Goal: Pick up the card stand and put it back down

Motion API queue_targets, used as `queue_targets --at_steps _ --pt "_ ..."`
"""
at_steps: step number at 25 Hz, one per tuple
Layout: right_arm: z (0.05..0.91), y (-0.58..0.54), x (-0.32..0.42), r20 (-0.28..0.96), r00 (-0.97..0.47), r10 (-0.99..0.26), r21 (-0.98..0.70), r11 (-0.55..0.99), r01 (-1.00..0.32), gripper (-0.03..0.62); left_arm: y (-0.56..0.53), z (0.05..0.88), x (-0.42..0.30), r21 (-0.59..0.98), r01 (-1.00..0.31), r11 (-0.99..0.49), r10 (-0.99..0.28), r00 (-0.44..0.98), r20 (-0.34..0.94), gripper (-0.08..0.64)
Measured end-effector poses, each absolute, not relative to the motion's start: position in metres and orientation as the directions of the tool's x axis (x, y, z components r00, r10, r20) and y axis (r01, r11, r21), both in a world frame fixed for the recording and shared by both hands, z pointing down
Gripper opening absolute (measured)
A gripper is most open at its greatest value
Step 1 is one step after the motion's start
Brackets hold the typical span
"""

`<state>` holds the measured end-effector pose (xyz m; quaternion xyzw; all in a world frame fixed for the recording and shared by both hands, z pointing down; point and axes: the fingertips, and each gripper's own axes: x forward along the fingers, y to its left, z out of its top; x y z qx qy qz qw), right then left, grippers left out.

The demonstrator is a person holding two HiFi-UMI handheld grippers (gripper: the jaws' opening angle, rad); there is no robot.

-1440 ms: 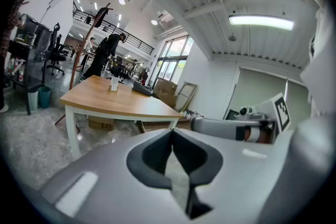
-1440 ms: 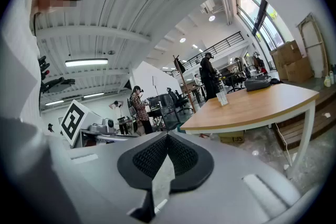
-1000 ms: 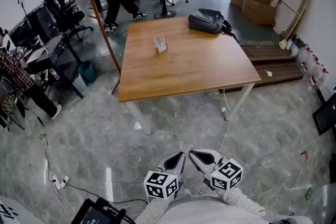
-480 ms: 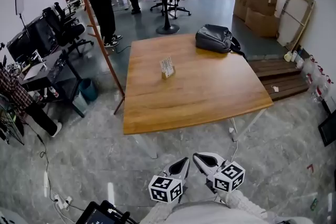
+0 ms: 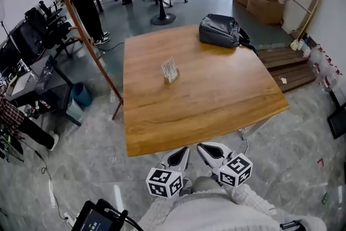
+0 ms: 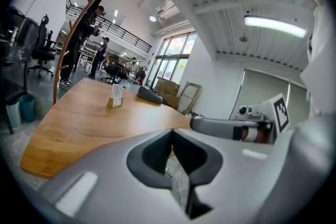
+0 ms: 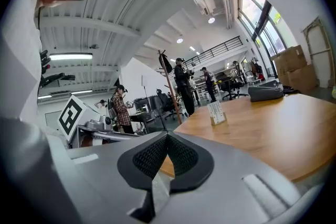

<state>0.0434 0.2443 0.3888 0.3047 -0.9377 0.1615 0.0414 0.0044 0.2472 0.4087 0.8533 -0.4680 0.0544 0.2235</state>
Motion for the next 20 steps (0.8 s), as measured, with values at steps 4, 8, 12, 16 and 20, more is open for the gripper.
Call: queue_targets --at_steps 4,8,12,16,20 --pt "0.391 0.223 0.027 0.172 -0.829 -0.532 -0.300 0.774 -0.558 -0.002 0.223 0.417 -0.006 0.302 -0.831 -0.467 -0.762 0.552 0.339 0.008" --pt "0.395 0.195 0.013 0.170 -0.844 -0.509 -0.312 0.784 -0.536 -0.002 0.195 0.423 -0.015 0.314 -0.830 -0.461 -0.757 0.553 0.348 0.008" --pt "0.396 0.160 0.007 0.175 -0.854 -0.490 -0.313 0.795 -0.520 -0.002 0.158 0.426 -0.020 0.323 -0.830 -0.455 -0.757 0.551 0.350 0.008" --pt "0.393 0.114 0.004 0.173 -0.859 -0.482 -0.310 0.801 -0.512 -0.002 0.113 0.424 -0.020 0.323 -0.830 -0.455 -0.757 0.552 0.351 0.008" --pt "0.391 0.070 0.003 0.175 -0.869 -0.462 -0.322 0.808 -0.494 -0.002 0.069 0.425 -0.018 0.309 -0.840 -0.446 -0.759 0.538 0.366 0.008"
